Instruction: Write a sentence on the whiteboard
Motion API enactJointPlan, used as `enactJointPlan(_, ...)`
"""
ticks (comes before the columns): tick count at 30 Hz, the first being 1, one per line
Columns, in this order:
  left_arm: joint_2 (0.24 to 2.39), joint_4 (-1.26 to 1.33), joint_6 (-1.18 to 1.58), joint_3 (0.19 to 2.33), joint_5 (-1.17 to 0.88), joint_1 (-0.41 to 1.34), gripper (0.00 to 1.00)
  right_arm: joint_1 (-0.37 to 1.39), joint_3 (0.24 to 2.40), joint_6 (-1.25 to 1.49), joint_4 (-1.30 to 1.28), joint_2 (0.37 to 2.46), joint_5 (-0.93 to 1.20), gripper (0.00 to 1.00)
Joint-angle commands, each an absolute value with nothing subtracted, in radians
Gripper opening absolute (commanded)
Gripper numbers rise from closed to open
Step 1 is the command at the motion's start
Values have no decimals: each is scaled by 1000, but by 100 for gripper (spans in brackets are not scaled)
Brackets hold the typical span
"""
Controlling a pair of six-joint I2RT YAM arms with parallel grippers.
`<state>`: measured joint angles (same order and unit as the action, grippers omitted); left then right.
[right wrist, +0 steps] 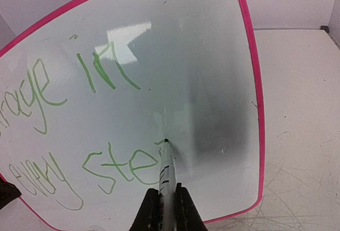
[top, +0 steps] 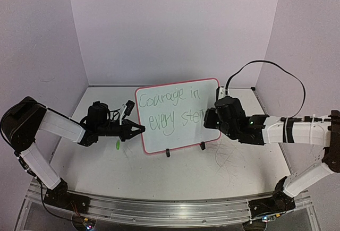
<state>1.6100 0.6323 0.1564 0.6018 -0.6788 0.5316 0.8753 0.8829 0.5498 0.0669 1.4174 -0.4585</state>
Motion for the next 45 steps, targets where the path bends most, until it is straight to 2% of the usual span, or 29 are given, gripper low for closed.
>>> enactJointPlan(1,1587,636,95,629,-572,522,0,866,862,567,76,1385,-505,0)
enactJointPlan(12,1591,635,97,630,-573,522,0,866,816,611,58,1387,-451,0)
enactJointPlan(24,1583,634,97,627,-570,522,0,896,864,600,94,1460,-382,0)
enactJointPlan(34,1589,634,95,621,-556,522,0,897,787,594,60,1259,-480,0)
enactJointPlan(45,1589,634,96,626,-559,522,0,868,733,658,57,1284,-434,0)
